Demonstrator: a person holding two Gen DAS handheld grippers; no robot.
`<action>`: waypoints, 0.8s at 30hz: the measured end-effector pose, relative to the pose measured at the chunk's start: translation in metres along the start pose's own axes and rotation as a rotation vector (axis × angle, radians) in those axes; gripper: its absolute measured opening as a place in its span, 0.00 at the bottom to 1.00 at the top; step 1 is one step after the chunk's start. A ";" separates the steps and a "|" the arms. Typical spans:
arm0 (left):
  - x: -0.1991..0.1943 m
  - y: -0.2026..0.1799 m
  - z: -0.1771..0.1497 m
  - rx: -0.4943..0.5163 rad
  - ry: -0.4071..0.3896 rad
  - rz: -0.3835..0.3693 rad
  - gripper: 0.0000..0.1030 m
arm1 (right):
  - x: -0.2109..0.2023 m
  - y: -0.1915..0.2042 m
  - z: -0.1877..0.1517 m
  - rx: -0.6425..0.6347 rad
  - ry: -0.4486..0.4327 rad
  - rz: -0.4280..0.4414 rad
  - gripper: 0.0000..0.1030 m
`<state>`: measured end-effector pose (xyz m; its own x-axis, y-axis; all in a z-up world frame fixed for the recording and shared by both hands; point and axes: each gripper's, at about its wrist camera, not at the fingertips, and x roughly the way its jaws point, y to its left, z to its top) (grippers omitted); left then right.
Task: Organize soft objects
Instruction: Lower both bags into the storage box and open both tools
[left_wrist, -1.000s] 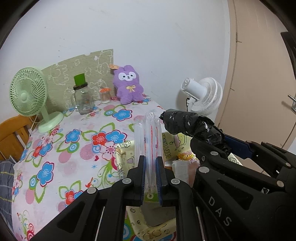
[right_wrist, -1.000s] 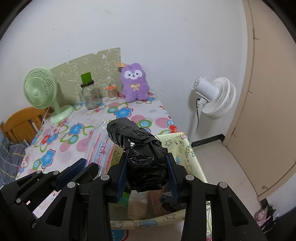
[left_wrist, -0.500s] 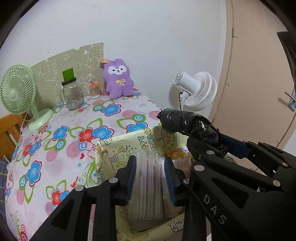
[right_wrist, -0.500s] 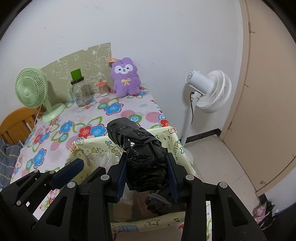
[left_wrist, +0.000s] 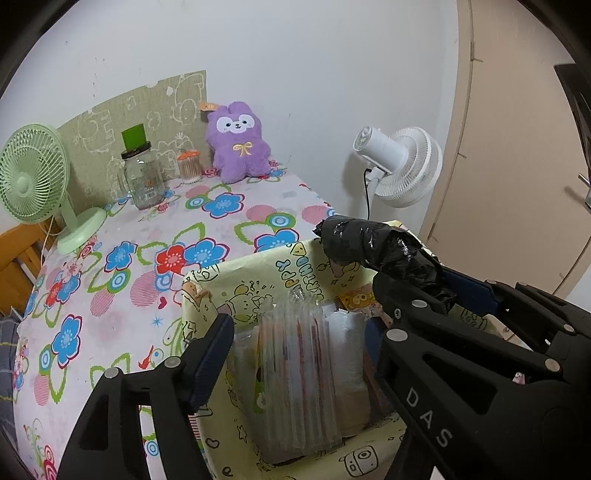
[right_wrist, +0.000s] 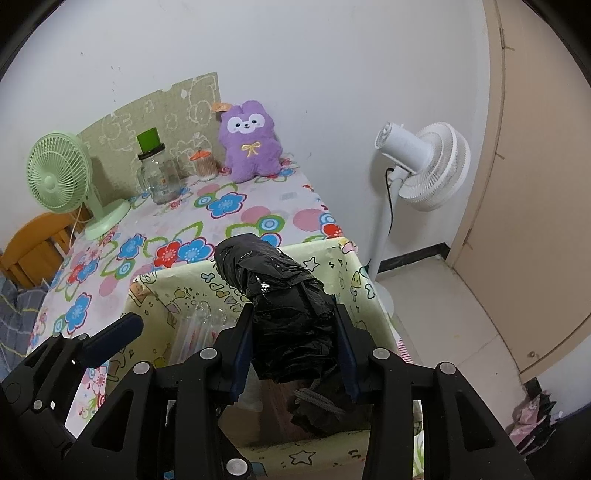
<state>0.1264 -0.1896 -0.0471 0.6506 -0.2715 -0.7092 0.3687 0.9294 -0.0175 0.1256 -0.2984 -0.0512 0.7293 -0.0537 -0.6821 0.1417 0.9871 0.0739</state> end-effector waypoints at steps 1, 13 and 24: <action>0.002 0.001 0.000 -0.002 0.006 0.002 0.77 | 0.002 0.000 0.000 0.001 0.008 0.004 0.44; 0.011 0.005 -0.001 -0.015 0.046 0.028 0.80 | 0.011 -0.002 0.000 0.010 0.045 -0.021 0.65; -0.001 0.007 -0.003 0.000 0.019 0.012 0.90 | -0.004 0.004 -0.003 0.016 0.001 -0.011 0.89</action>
<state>0.1264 -0.1822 -0.0487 0.6424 -0.2552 -0.7226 0.3604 0.9328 -0.0090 0.1214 -0.2938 -0.0503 0.7269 -0.0642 -0.6838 0.1603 0.9840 0.0780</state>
